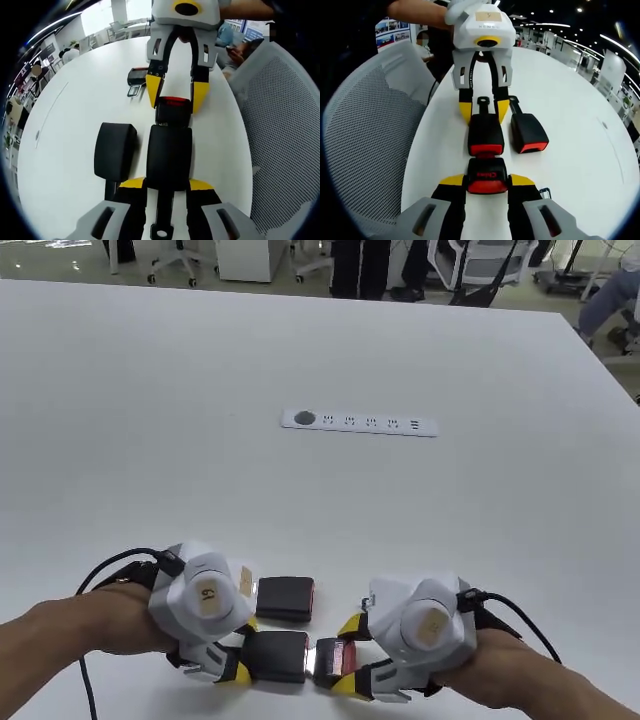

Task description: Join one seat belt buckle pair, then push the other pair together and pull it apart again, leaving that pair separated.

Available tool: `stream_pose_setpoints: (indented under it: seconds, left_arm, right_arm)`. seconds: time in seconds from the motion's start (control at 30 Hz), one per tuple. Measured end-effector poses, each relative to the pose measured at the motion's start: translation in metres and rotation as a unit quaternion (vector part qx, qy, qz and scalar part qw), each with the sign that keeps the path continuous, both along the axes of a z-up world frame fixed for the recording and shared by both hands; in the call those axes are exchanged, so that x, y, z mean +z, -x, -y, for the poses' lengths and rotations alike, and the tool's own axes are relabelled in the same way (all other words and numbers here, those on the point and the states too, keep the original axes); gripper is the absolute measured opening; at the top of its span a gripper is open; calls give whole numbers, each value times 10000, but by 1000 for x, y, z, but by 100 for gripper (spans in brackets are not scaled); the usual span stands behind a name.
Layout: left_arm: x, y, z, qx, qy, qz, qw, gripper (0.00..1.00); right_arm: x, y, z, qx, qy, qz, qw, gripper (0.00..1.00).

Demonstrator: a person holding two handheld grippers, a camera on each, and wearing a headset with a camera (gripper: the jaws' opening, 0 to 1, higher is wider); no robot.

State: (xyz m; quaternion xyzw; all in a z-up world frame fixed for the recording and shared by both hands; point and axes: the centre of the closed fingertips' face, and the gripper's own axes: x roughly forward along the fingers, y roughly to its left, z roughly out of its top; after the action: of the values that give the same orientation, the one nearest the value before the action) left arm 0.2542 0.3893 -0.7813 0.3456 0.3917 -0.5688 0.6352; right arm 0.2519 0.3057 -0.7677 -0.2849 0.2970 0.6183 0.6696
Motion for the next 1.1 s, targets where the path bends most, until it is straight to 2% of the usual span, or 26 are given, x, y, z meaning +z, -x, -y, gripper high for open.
stream_pose_setpoints:
  seconds: [0.07, 0.2, 0.3, 0.5, 0.57, 0.73, 0.93, 1.1]
  left_arm:
    - [3, 2, 3, -57, -23, 49, 10000, 31]
    - [4, 2, 4, 56, -60, -24, 10000, 31]
    - [2, 0, 0, 11, 2, -31, 10000, 31]
    - [4, 1, 2, -105, -25, -25, 9999, 32]
    - [3, 0, 1, -109, -21, -24, 9999, 32]
    - [3, 0, 2, -126, -53, -38, 9999, 32]
    - [3, -2, 2, -149, -119, 40, 9998, 34]
    - [6, -2, 6, -129, -79, 64, 9999, 36]
  right_arm:
    - [0, -2, 0, 28, -15, 23, 10000, 27]
    - [0, -2, -3, 24, 82, 25, 10000, 28]
    - [-2, -2, -1, 15, 57, 8, 10000, 28]
    - [-3, -1, -2, 58, 17, 20, 10000, 29]
    - [-3, -1, -2, 126, 56, 116, 9998, 29]
    - [-3, -2, -1, 77, 45, 89, 9999, 30]
    - [-3, -2, -1, 33, 53, 62, 10000, 30]
    - [0, -1, -1, 33, 40, 44, 10000, 34]
